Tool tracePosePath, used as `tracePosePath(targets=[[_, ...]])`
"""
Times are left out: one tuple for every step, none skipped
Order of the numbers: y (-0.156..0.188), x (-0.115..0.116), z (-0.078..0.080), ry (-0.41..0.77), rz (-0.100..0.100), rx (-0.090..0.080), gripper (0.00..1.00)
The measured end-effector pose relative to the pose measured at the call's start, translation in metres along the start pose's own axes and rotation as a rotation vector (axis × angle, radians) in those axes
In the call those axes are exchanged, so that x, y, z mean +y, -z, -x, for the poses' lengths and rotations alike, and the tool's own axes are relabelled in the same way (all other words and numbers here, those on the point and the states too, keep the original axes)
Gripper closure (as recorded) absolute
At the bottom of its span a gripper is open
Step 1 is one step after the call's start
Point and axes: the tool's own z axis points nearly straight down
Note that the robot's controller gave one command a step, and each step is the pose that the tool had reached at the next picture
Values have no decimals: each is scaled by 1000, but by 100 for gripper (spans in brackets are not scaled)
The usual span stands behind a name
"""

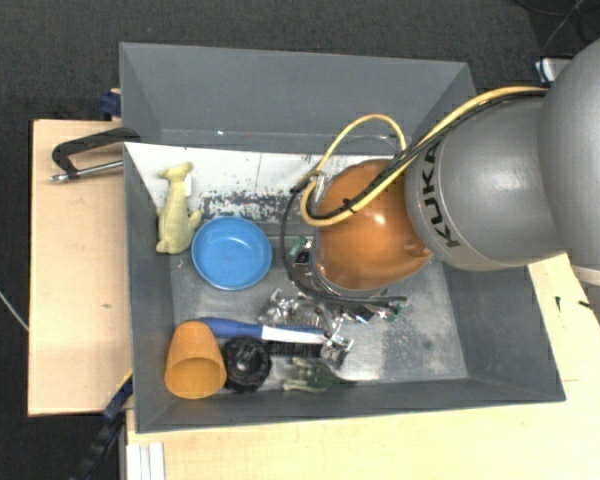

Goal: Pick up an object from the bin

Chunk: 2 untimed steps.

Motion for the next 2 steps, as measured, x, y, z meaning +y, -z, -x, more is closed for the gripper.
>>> tracePosePath(targets=[[1,-1,0,-1,-2,-2,100],[125,26,35,-14,-2,-13,100]])
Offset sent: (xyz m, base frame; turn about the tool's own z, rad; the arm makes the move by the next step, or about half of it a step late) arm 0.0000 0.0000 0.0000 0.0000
